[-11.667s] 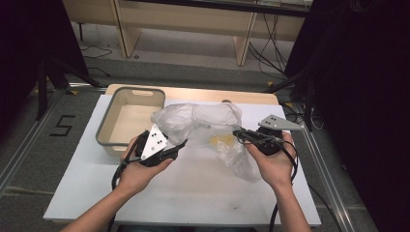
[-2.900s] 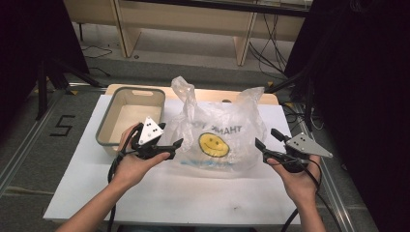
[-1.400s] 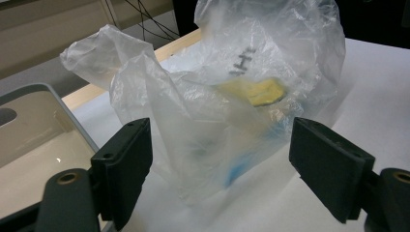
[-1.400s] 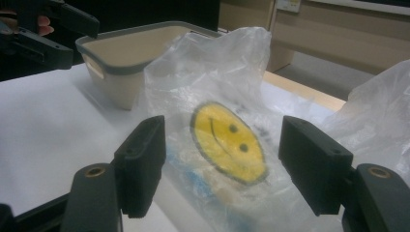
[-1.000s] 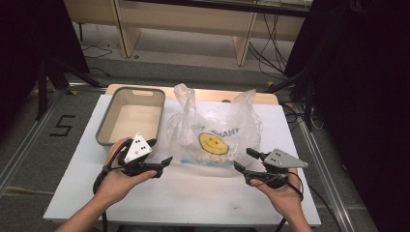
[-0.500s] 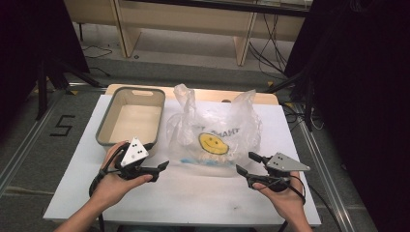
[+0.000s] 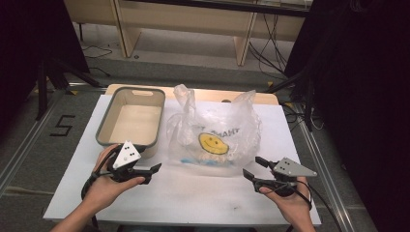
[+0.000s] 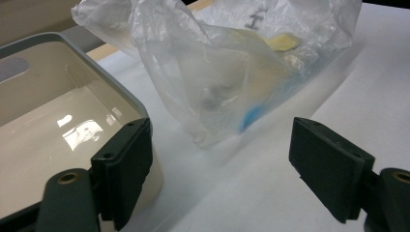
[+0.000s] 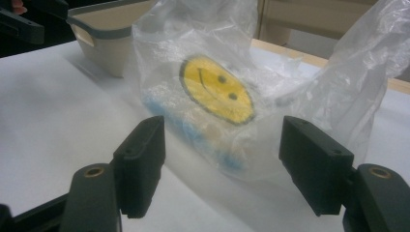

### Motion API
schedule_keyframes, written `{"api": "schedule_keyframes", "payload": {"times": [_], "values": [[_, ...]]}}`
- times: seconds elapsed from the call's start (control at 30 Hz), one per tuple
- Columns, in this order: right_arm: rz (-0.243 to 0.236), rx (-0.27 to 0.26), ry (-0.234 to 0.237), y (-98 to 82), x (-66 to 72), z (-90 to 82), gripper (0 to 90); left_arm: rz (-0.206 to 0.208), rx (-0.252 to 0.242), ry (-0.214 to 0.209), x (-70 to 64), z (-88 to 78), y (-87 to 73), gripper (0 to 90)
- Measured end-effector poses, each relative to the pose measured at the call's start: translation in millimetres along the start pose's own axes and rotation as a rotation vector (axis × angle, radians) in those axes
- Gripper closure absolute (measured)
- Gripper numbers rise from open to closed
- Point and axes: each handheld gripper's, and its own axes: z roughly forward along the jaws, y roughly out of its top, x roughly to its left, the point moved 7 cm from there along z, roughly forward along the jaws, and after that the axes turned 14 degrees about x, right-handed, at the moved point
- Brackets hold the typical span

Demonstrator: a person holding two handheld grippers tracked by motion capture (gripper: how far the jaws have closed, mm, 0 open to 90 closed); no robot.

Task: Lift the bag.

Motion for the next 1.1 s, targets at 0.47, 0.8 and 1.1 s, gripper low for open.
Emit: {"api": "schedule_keyframes", "payload": {"times": [0.47, 0.8, 1.1], "values": [[0.024, 0.012, -0.012, -15.0, -6.8, -4.7, 34.1, -0.016, 0.012, 0.006, 7.9, 0.0, -14.1, 23.3], [0.035, 0.024, -0.024, -25.6, -12.7, -5.8, 33.9, -0.034, 0.026, 0.019, 14.0, 2.2, -26.3, 23.3], [0.049, 0.039, -0.024, -37.0, -15.4, -4.2, 33.7, -0.040, 0.036, 0.036, 17.9, 5.3, -34.7, 23.3]]}}
